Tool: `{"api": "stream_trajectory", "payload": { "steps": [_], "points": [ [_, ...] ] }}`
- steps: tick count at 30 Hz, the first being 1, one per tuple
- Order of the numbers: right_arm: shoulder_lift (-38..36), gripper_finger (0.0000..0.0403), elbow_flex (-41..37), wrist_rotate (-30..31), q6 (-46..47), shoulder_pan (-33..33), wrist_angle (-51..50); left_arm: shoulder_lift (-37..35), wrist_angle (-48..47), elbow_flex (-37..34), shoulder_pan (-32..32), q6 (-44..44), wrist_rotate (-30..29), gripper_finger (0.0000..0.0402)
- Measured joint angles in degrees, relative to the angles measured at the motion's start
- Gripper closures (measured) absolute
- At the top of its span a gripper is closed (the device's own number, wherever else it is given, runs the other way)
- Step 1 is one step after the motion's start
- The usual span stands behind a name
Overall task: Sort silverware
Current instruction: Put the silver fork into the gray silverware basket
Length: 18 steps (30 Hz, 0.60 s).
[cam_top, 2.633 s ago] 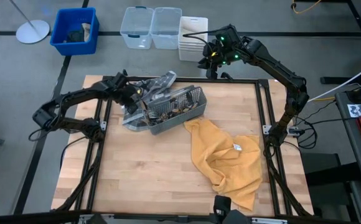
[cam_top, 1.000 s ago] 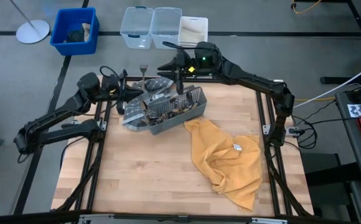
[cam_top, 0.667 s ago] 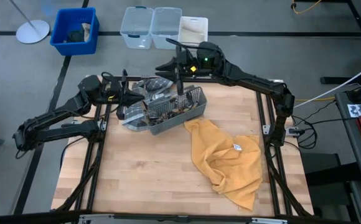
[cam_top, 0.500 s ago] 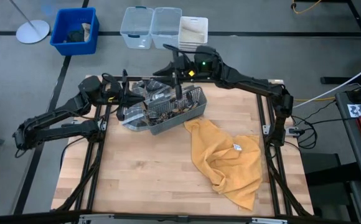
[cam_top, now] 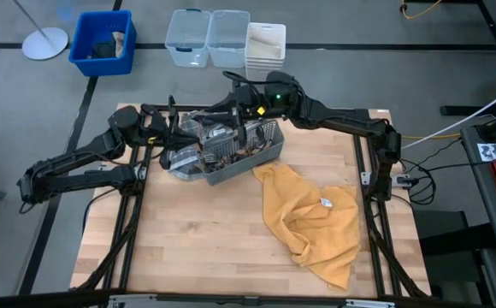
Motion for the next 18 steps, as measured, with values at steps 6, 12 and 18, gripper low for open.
{"api": "stream_trajectory", "payload": {
  "steps": [6,12,18],
  "points": [
    [0.00,0.0313,0.00,-0.02,-0.01,0.43,-0.02,0.00,0.00,0.00,-0.36,0.00,0.00,0.0400],
    [0.00,0.0313,0.00,-0.51,0.00,1.19,-0.02,0.82,-0.07,0.00,-0.34,0.14,-0.05,0.0400],
    [0.00,0.0313,0.00,0.02,0.00,1.59,0.23,2.61,0.04,0.00,-0.34,0.13,0.07,0.0400]
  ]
}}
